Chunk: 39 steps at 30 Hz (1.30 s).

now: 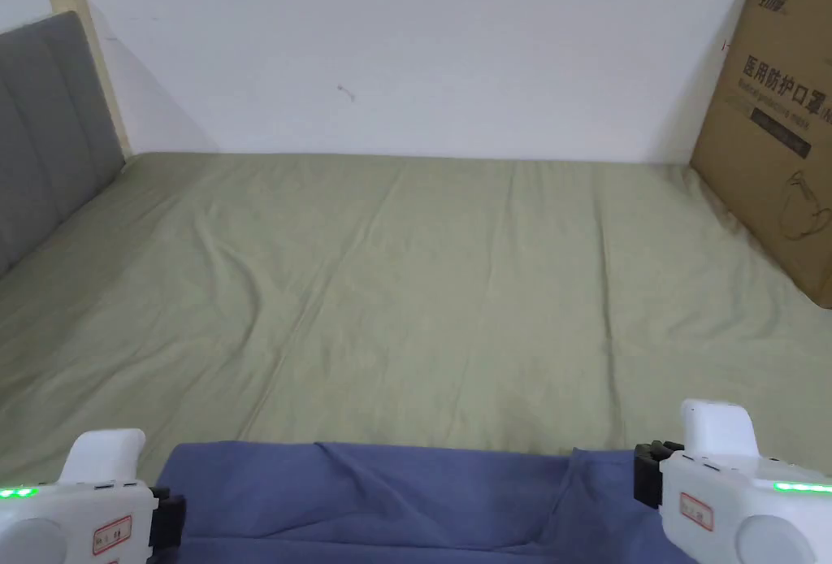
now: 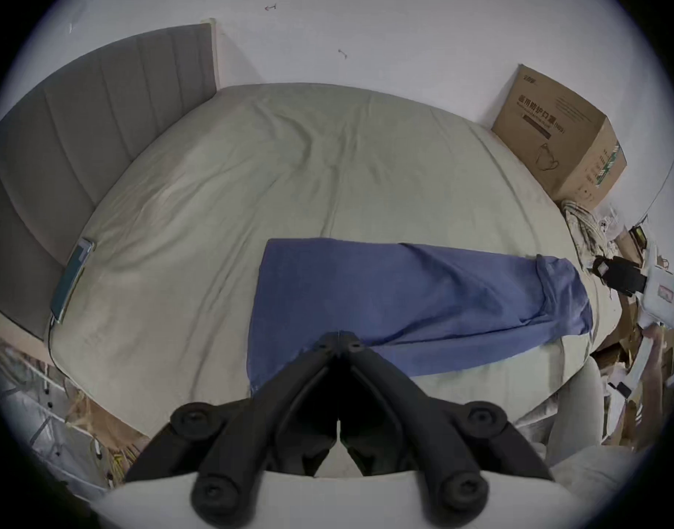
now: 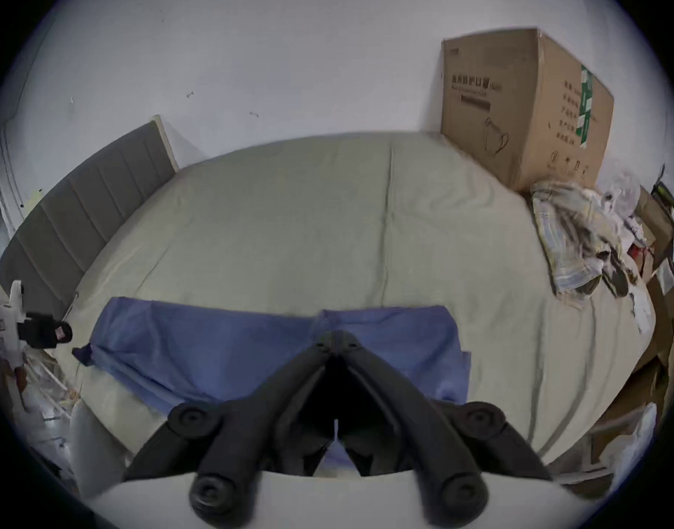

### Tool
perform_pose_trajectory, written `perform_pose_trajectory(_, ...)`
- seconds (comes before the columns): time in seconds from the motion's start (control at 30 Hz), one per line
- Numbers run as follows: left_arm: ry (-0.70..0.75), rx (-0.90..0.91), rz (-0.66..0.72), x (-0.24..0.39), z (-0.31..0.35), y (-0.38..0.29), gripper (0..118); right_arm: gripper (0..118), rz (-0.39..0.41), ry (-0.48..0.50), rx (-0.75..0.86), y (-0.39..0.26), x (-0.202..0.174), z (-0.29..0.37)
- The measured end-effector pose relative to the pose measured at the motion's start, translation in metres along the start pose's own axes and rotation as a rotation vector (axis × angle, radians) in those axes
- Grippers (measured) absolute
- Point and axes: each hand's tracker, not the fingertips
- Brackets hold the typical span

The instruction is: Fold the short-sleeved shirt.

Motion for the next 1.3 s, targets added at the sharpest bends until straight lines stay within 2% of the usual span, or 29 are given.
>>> perform_pose_trajectory(0.2, -0.005, 0.014, 0.052, -0.02, 0.014, -0.001, 0, 0, 0.048, -0.035, 0.197, 0.023, -0.045, 0.014)
perform_pose_trajectory(0.33, -0.058, 0.03, 0.142, -0.036, 0.027, -0.003, 0, 0, 0.081, -0.083, 0.364, 0.033, -0.074, 0.024)
perform_pose_trajectory(0.4, -0.097, 0.031, 0.182, -0.047, 0.024, -0.005, 0, 0, 0.113, -0.074, 0.416, 0.033, -0.085, 0.025)
perform_pose_trajectory(0.57, -0.257, -0.018, 0.338, -0.08, -0.002, -0.009, 0, 0, 0.132, -0.075, 0.401, 0.036, -0.108, 0.019)
perform_pose_trajectory(0.6, -0.279, -0.027, 0.385, -0.087, -0.008, -0.009, 5, 0, 0.133, -0.072, 0.398, 0.037, -0.11, 0.015)
perform_pose_trajectory(0.63, -0.308, -0.035, 0.422, -0.093, -0.015, -0.009, 19, 0, 0.133, -0.067, 0.396, 0.036, -0.113, 0.013)
perform_pose_trajectory(0.67, -0.335, -0.04, 0.457, -0.1, -0.022, -0.009, 38, 0, 0.138, -0.066, 0.378, 0.038, -0.117, 0.01)
perform_pose_trajectory(0.7, -0.358, -0.035, 0.485, -0.103, -0.027, -0.011, 51, 0, 0.143, -0.07, 0.365, 0.039, -0.12, 0.007)
perform_pose_trajectory(0.77, -0.427, -0.046, 0.518, -0.109, -0.038, -0.01, 60, 0, 0.148, -0.059, 0.347, 0.041, -0.121, 0.001)
perform_pose_trajectory(0.83, -0.473, -0.096, 0.549, -0.112, -0.052, -0.009, 100, 0, 0.125, -0.058, 0.344, 0.043, -0.123, -0.001)
perform_pose_trajectory(0.87, -0.491, -0.104, 0.556, -0.111, -0.059, -0.009, 114, 0, 0.118, -0.059, 0.345, 0.044, -0.123, -0.002)
perform_pose_trajectory(0.9, -0.491, -0.098, 0.56, -0.112, -0.065, -0.008, 118, 0, 0.116, -0.061, 0.345, 0.044, -0.124, -0.003)
perform_pose_trajectory(1.07, -0.533, -0.118, 0.623, -0.115, -0.093, -0.007, 118, 0, 0.142, -0.068, 0.317, 0.048, -0.121, -0.007)
perform_pose_trajectory(1.27, -0.642, -0.117, 0.651, -0.129, -0.124, -0.001, 118, 0, 0.072, -0.063, 0.273, 0.053, -0.106, -0.014)
perform_pose_trajectory(1.3, -0.675, -0.122, 0.641, -0.13, -0.126, 0.001, 109, 0, 0.071, -0.065, 0.269, 0.053, -0.105, -0.015)
